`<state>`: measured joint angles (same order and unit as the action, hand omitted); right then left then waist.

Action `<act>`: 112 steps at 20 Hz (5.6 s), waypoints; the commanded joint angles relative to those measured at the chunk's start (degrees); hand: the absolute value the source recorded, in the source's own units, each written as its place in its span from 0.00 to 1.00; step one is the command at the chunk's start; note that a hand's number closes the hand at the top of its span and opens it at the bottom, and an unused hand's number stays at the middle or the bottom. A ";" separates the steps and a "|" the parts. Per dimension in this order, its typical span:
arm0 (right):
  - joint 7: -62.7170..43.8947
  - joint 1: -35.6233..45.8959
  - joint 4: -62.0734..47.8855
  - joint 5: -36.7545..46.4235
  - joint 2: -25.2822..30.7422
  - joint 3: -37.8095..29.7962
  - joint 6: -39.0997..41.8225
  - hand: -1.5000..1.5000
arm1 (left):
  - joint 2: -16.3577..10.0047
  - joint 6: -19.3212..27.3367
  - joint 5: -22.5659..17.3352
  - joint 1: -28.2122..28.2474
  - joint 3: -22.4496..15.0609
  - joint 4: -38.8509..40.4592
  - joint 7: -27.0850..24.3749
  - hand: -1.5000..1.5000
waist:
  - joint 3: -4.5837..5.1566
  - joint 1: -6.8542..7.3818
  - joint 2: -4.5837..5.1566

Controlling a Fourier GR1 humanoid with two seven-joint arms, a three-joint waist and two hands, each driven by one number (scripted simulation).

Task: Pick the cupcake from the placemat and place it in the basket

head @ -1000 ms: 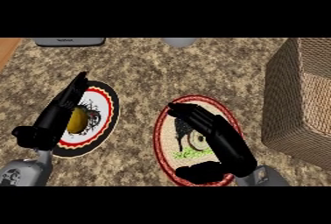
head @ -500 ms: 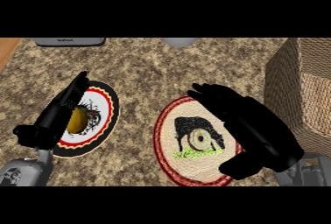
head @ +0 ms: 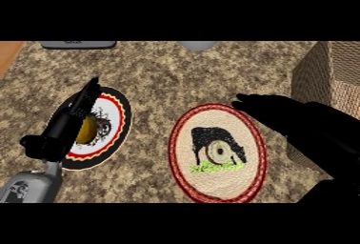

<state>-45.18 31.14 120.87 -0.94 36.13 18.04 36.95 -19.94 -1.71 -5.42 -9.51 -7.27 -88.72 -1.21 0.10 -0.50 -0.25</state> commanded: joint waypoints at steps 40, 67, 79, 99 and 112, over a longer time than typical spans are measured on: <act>37.19 -21.43 -14.57 40.78 -22.58 0.48 -7.74 0.00 | 6.21 -9.57 5.63 -0.10 9.82 -1.55 1.56 0.50 | -0.09 0.50 0.21; 41.00 -21.25 -26.67 56.80 -26.88 1.09 -10.06 0.00 | 9.11 -10.75 8.95 -3.79 11.75 -0.76 4.86 0.50 | -0.10 0.38 0.22; 44.34 -16.07 -42.87 61.82 -32.41 3.99 -12.22 1.00 | 9.58 -12.96 9.13 -2.63 11.81 0.97 1.45 0.50 | -0.09 0.59 0.31; 26.78 -47.94 -14.08 74.31 -30.32 6.56 -25.60 1.00 | 10.24 -11.20 9.95 -0.63 12.39 -3.29 4.27 0.50 | -0.09 -0.77 -0.10; 27.75 -59.31 15.54 59.04 -36.07 16.55 -35.58 1.00 | 9.63 -11.44 10.63 1.03 12.96 -2.43 1.59 0.50 | -0.10 -0.97 -0.19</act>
<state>-17.40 -25.99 126.30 62.18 1.07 32.12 4.28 -10.03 -13.28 4.83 -9.01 5.38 -91.60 1.33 -0.01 -1.30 -0.33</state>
